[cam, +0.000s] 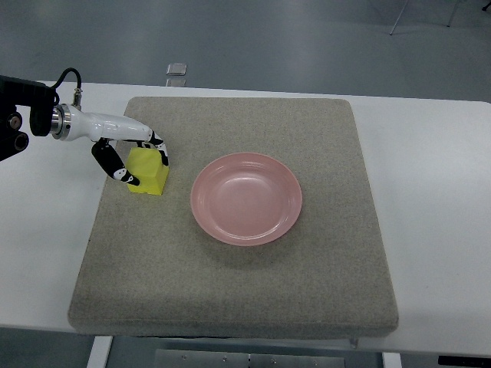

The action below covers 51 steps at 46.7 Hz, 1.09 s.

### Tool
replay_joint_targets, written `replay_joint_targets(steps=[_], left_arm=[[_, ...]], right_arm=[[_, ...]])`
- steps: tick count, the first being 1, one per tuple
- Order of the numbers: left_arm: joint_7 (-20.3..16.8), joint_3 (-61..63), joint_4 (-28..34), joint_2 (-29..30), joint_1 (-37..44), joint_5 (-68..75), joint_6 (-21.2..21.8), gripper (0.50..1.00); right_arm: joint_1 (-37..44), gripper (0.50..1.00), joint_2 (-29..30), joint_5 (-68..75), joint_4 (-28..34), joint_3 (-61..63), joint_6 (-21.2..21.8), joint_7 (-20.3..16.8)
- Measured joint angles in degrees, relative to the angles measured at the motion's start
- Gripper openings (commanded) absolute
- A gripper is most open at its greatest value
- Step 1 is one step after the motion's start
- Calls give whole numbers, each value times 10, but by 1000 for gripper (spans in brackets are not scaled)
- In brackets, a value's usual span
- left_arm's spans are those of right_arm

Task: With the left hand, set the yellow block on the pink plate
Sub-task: 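Lift the yellow cube and carry it onto the pink plate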

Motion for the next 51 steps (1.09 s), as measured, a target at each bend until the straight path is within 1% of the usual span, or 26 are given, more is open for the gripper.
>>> replay_joint_targets(steps=[11,32,44,51], left_arm=[[1,-6,12,-1,-1,-1,17,500],[1,-27,4,-1,-26,-9,21,500],[1,-41,-7,-37,-36,-7,20,500],[1,-42,-36,-50,-49,-6,21,500]], right_arm=[[0,924,0,0,0,0,0,0],[0,924,0,0,0,0,0,0],[0,924,0,0,0,0,0,0],[0,924,0,0,0,0,0,0]])
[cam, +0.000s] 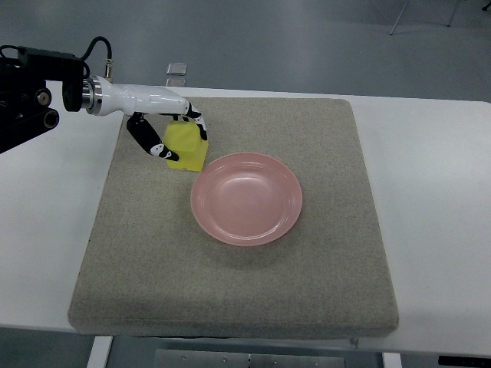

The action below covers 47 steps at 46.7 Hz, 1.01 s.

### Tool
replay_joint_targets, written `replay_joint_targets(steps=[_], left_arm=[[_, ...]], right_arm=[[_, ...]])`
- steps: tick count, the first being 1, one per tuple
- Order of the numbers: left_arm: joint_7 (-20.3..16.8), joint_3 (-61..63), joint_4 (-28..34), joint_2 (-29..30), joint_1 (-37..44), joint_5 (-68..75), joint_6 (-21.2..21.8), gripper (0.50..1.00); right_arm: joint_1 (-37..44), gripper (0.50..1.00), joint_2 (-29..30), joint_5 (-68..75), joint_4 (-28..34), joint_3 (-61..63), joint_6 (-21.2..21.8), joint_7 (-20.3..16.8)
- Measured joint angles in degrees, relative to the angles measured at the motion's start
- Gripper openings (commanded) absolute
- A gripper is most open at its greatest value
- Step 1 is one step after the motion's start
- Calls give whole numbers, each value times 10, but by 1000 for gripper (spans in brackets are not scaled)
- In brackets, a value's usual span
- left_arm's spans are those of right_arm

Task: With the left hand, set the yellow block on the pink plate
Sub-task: 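Lift the yellow cube and carry it onto the pink plate, then lower the cube onto the plate and open the left hand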

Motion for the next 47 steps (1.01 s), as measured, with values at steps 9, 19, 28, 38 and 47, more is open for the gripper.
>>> replay_joint_targets(steps=[9,19,28,38,47], left_arm=[[-1,-3,-39,-4,-9,1,-1,500],[-1,-3,-53,-29,-9,17,-2,500],[-1,-2,-48,-59,-2,23,-3,500],[0,3,-30,-94,12,27,-3,500],[0,3,-12,-97,19,28,-2,500]], right_arm=[[0,924,0,0,0,0,0,0],[0,924,0,0,0,0,0,0],[0,924,0,0,0,0,0,0],[0,924,0,0,0,0,0,0],[0,924,0,0,0,0,0,0]])
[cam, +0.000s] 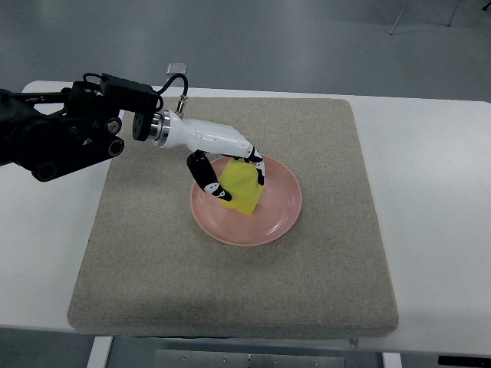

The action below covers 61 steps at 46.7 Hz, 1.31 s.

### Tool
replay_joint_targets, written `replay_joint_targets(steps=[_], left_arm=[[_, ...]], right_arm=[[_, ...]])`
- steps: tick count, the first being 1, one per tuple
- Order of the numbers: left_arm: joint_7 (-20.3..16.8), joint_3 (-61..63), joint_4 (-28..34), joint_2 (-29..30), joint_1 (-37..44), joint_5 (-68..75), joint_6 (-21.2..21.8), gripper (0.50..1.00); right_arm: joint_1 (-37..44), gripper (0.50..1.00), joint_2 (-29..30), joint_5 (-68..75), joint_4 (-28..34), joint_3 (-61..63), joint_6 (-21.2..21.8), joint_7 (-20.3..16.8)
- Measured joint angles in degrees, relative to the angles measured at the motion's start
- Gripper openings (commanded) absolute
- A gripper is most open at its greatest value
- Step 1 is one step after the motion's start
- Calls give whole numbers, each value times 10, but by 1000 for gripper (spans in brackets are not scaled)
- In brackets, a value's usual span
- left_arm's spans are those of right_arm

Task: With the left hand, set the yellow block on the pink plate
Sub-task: 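Lower the cube onto the plate and open the left hand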

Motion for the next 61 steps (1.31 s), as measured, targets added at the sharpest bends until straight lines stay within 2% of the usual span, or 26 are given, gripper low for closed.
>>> replay_joint_targets(steps=[9,12,15,20,25,27,34,38,61], left_arm=[[0,0,9,0,2,0,2,500],[0,0,9,0,5,0,3,546],[0,-2,9,0,8,0,3,561],[0,-3,9,0,12,-1,3,735],[0,-4,9,-1,15,-3,6,848],[0,-4,9,-3,16,-4,8,874],[1,-4,8,-7,18,-5,9,889],[1,-3,8,-7,19,-4,9,936],[1,-9,15,-1,17,-10,11,949]], right_arm=[[0,924,0,0,0,0,0,0],[0,924,0,0,0,0,0,0],[0,924,0,0,0,0,0,0],[0,924,0,0,0,0,0,0],[0,924,0,0,0,0,0,0],[0,924,0,0,0,0,0,0],[0,924,0,0,0,0,0,0],[0,924,0,0,0,0,0,0],[0,924,0,0,0,0,0,0]])
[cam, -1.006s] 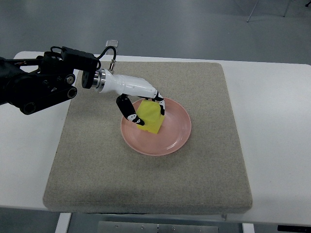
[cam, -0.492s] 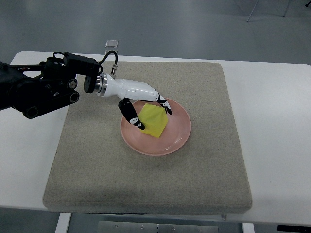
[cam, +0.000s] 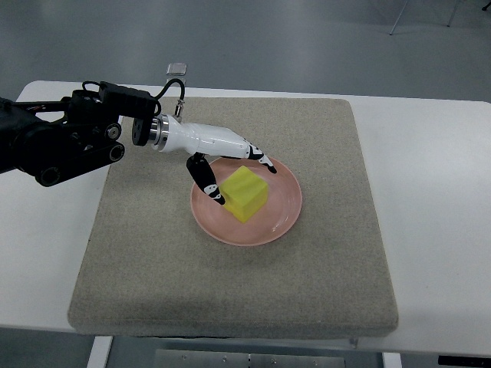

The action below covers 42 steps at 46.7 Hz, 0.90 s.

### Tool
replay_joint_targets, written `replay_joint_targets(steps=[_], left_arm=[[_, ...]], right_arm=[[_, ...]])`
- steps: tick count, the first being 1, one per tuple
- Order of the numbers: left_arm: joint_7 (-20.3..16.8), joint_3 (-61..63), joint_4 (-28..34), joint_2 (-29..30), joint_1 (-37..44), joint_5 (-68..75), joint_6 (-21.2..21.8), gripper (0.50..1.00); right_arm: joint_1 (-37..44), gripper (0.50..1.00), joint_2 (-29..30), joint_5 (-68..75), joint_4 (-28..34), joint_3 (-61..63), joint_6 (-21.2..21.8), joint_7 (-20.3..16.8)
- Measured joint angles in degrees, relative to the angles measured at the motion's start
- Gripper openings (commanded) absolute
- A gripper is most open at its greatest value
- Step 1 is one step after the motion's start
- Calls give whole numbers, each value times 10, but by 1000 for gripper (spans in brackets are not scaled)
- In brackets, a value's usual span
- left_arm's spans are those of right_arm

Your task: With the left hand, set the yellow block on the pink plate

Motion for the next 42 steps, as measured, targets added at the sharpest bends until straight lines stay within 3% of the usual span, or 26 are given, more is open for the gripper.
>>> replay_joint_targets(steps=[6,20,42], left_arm=[[0,0,33,2,0,-2,10,949],[0,-2,147,10,1,-11,88,945],[0,-19,322,1,12,-113,93,943]], right_arm=[[0,924,0,0,0,0,0,0],[1,924,0,0,0,0,0,0],[0,924,0,0,0,0,0,0]])
